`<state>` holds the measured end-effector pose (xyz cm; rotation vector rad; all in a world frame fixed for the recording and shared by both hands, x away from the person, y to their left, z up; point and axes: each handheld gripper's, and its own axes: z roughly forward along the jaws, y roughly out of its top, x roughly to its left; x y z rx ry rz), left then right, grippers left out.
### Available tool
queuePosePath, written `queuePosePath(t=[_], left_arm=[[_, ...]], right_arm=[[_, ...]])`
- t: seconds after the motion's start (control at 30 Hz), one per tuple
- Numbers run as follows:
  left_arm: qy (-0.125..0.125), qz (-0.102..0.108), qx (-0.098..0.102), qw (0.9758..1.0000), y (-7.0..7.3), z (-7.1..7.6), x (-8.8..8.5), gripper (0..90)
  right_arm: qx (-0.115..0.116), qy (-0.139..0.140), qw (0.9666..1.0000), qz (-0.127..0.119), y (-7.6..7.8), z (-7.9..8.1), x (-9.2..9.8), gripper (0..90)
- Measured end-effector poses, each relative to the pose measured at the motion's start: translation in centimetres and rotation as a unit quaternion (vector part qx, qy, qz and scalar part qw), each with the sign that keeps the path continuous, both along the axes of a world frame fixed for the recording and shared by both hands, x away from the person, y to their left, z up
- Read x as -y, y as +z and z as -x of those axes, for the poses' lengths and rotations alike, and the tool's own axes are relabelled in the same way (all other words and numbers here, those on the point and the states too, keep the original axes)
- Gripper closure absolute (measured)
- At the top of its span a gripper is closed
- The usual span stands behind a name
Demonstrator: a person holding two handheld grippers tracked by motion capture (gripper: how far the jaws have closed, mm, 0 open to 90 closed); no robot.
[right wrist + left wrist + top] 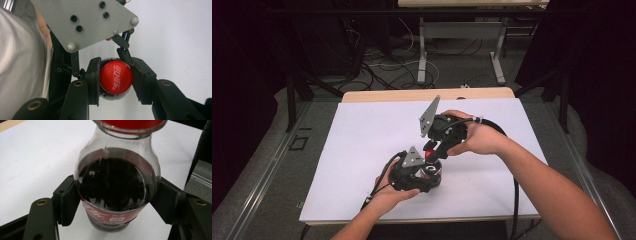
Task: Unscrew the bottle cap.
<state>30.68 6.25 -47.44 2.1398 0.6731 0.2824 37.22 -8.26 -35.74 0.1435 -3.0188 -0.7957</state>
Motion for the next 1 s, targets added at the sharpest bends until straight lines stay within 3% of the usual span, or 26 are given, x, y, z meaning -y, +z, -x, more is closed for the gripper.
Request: queuePosePath(t=[0.1, 0.2, 0.3, 0.37, 0.47, 0.5, 0.53, 0.63, 0.77, 0.87, 0.9, 0.93, 1.0], left_arm=[[0.000, -0.006, 0.006, 1.0000, 0.1, -0.1, -0.1, 30.3], [0.005, -0.001, 0.001, 1.0000, 0.0, -0.2, -0.2, 30.3], [0.013, 0.001, 0.000, 0.9999, 0.0, -0.3, -0.3, 30.3], [0.018, 0.000, 0.000, 0.9998, 0.1, -0.4, -0.4, 30.3], [0.019, -0.004, 0.001, 0.9998, 0.2, -0.5, -0.6, 30.3], [0.015, -0.002, -0.011, 0.9998, 0.3, -0.5, -0.7, 30.3], [0.017, 0.001, -0.007, 0.9998, 0.2, -0.5, -0.7, 30.3], [0.018, 0.001, -0.011, 0.9998, 0.3, -0.4, -0.6, 30.3], [0.023, 0.005, -0.003, 0.9997, 0.2, -0.4, -0.6, 30.3], [0.020, 0.003, -0.008, 0.9998, 0.2, -0.4, -0.6, 30.3], [0.022, 0.005, -0.004, 0.9997, 0.1, -0.4, -0.5, 30.3], [0.022, 0.005, -0.005, 0.9997, 0.1, -0.4, -0.5, 30.3], [0.023, 0.006, -0.004, 0.9997, 0.0, -0.4, -0.4, 30.3]], right_arm=[[-0.001, -0.005, 1.0000, 0.002, 0.0, 0.0, 0.0, 61.0], [-0.005, -0.069, 0.9975, -0.011, 0.1, 0.4, 0.0, 44.4], [-0.002, -0.137, 0.9902, -0.025, 0.4, 1.1, 0.0, 43.7], [-0.001, -0.186, 0.9823, -0.024, 0.5, 1.9, 0.0, 43.8], [-0.005, -0.228, 0.9735, -0.023, 0.3, 2.7, 0.0, 46.1], [0.000, -0.237, 0.9714, -0.019, 0.2, 3.0, 0.0, 46.2], [0.005, -0.235, 0.9718, -0.023, 0.0, 3.1, 0.0, 46.8], [0.014, -0.248, 0.9683, -0.030, -0.2, 3.4, -0.2, 49.4], [0.027, -0.254, 0.9661, -0.040, -0.4, 3.5, -0.5, 52.9], [0.032, -0.237, 0.9699, -0.044, -0.5, 3.3, -0.6, 53.4], [0.022, -0.242, 0.9691, -0.042, -0.6, 3.3, -0.7, 53.4], [0.031, -0.234, 0.9710, -0.037, -0.6, 3.2, -0.8, 53.3], [0.027, -0.224, 0.9735, -0.036, -0.7, 2.9, -0.9, 56.0]])
